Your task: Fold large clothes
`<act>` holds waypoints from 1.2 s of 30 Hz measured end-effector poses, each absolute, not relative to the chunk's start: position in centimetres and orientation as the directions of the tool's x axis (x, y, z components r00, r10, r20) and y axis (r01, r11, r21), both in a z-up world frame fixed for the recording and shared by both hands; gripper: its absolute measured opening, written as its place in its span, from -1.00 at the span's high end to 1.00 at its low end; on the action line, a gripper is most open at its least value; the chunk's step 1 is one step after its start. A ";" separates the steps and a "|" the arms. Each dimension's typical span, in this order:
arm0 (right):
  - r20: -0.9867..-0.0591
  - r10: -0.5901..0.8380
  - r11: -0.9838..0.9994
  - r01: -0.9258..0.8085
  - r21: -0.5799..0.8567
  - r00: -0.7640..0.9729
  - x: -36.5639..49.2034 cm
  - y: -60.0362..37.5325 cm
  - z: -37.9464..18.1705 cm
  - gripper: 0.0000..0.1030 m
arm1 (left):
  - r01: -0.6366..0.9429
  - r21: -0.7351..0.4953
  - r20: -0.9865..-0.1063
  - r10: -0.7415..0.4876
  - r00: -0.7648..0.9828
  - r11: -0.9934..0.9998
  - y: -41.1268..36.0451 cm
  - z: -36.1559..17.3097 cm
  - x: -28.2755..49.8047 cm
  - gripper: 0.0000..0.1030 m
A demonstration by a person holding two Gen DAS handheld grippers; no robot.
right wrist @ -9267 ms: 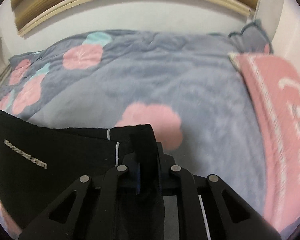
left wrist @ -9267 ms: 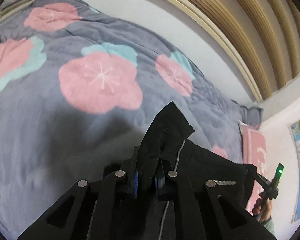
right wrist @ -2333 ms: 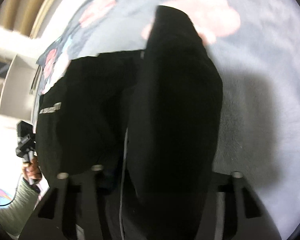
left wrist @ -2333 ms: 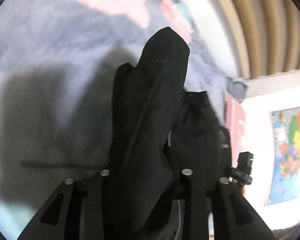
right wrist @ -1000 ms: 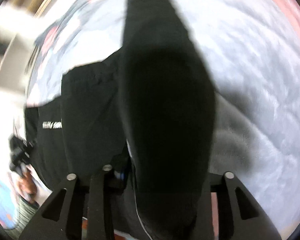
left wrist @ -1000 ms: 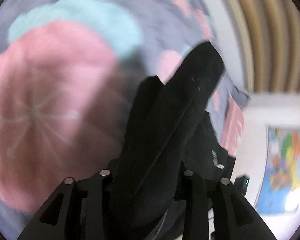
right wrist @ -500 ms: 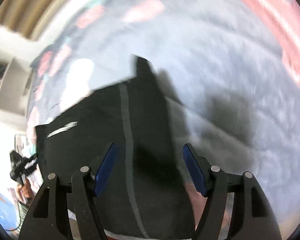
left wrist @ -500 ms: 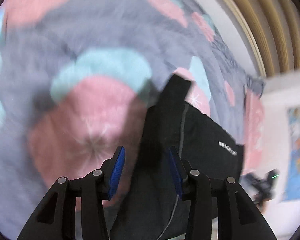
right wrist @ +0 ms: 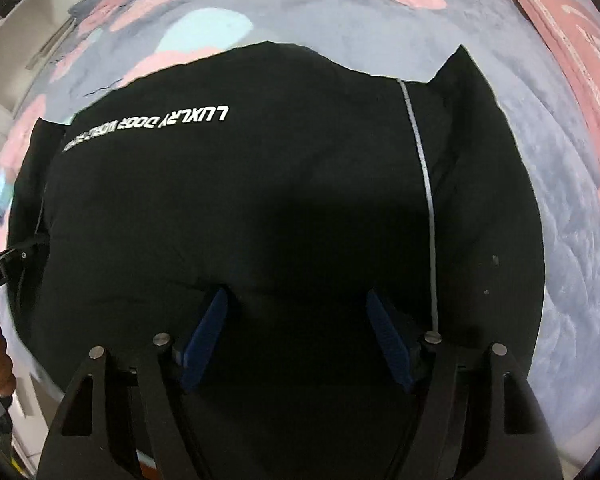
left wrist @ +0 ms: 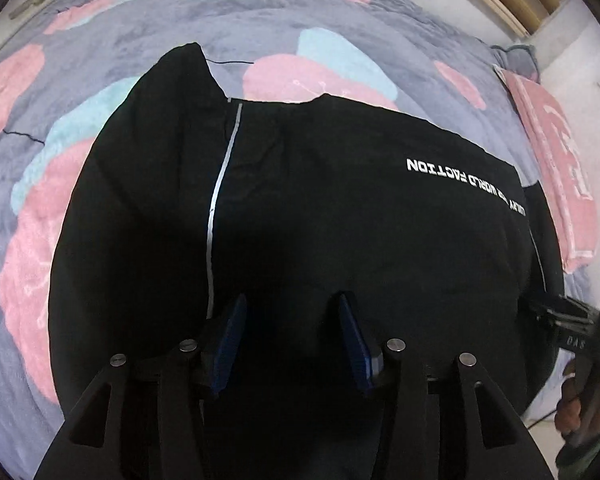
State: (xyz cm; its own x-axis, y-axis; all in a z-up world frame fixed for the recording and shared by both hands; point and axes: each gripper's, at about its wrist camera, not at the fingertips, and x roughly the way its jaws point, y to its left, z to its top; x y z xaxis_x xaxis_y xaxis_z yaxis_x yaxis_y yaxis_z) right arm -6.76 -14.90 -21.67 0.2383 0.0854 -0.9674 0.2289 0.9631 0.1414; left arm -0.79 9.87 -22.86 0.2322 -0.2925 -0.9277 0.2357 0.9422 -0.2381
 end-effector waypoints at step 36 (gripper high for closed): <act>-0.827 -0.111 0.958 0.282 0.059 0.550 -9.7 -9.6 -0.5 -0.93 | 0.301 0.013 -0.714 -0.202 0.670 0.954 5.2 1.3 -5.2 -0.53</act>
